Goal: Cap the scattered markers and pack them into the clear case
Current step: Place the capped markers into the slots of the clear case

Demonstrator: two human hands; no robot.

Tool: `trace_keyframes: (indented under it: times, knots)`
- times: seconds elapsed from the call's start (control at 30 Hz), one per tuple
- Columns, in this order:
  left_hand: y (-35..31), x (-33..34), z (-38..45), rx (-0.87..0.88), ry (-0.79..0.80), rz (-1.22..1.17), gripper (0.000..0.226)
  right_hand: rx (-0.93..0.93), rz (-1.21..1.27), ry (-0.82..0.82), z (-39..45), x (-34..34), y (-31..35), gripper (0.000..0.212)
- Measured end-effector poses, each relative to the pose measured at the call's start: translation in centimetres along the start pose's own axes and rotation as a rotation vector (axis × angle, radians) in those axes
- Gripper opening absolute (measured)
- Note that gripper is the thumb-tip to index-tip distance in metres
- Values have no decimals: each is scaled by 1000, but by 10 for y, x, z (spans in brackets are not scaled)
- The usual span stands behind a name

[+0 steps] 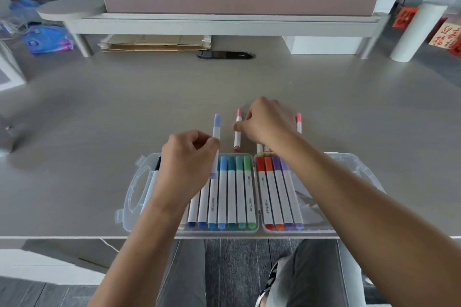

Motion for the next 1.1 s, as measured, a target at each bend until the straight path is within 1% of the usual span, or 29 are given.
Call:
trace_keyframes:
  times: [0.1,0.2,0.27,0.37,0.5,0.63,0.73,0.87,1.0,1.1]
  knots:
    - [5,-7,-4,-6,-3,-16,20,6,-90,-11,6,5,8,33]
    - [8,-10,-8,-25,9,-45,20,10,-127,-15,11,8,13,26]
    - [7,-9,-12,-26,31,-54,21,15,-132,-23,12,6,15,27]
    - [3,-4,-19,-5,58,-67,22,35,-52,-40,7,1,10,33]
    - [-8,9,-31,57,99,-25,19,123,150,-58,-13,-18,-13,36]
    - [-18,38,-46,114,181,81,21,168,283,-101,-48,-41,-52,50]
    - [-22,63,-56,163,213,240,22,197,323,-116,-74,-50,-83,46]
    - [-29,90,-64,215,200,408,22,193,386,-156,-103,-53,-114,43]
    - [-35,108,-70,253,140,559,20,159,403,-168,-121,-59,-128,43]
    - [-38,114,-73,254,121,586,23,144,413,-170,-127,-60,-131,41]
Point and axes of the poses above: each hand's wrist, its own z-axis towards the middle knuckle, its own x-axis out of the palm, y = z × x, the point moved 3 cm from there along z, towards the middle knuckle, and after that the axes turned 1 degree about -z, right-handed, at the moved point
